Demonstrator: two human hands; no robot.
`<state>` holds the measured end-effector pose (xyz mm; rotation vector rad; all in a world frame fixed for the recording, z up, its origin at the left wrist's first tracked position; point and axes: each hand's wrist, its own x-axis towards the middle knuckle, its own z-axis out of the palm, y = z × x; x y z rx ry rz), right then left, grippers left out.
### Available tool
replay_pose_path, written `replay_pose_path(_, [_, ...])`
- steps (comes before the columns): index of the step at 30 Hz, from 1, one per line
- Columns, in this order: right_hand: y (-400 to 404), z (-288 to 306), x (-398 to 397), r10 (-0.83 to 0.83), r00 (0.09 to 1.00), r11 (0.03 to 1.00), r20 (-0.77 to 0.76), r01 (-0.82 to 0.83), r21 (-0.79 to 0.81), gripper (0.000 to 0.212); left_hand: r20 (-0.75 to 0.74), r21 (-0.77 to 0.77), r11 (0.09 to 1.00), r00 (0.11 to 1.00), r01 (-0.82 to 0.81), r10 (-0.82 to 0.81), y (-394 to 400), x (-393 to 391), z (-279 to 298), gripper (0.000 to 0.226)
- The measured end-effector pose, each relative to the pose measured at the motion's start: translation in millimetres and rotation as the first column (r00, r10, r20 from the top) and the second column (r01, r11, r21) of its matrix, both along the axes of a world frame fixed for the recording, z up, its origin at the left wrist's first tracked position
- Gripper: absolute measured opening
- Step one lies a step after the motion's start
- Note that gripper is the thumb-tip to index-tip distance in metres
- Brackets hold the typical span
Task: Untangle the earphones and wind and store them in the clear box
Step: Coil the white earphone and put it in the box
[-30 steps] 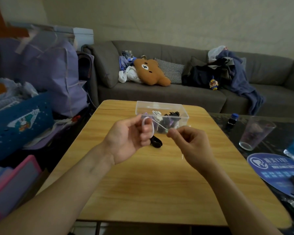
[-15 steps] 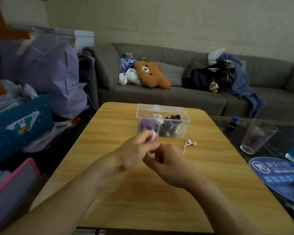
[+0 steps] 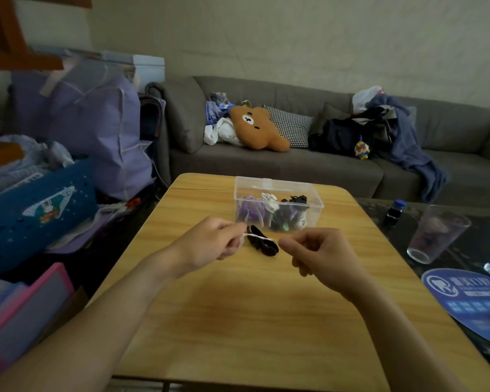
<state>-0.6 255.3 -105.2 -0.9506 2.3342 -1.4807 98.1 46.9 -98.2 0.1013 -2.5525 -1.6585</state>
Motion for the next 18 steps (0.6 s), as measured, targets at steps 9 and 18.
replay_pose_path(9, [1.9, -5.3, -4.5, -0.067, 0.992, 0.991, 0.106, 0.078, -0.112, 0.010, -0.148, -0.052, 0.975, 0.968, -0.214, 0.205, -7.8, -6.5, -8.5, 0.044])
replay_pose_path(18, [-20.8, -7.7, 2.5, -0.382, 0.910, 0.835, 0.164, 0.416, -0.361, 0.005, -0.168, -0.282, 0.946, 0.979, -0.158, 0.114, 10.5, -5.4, -10.1, 0.048])
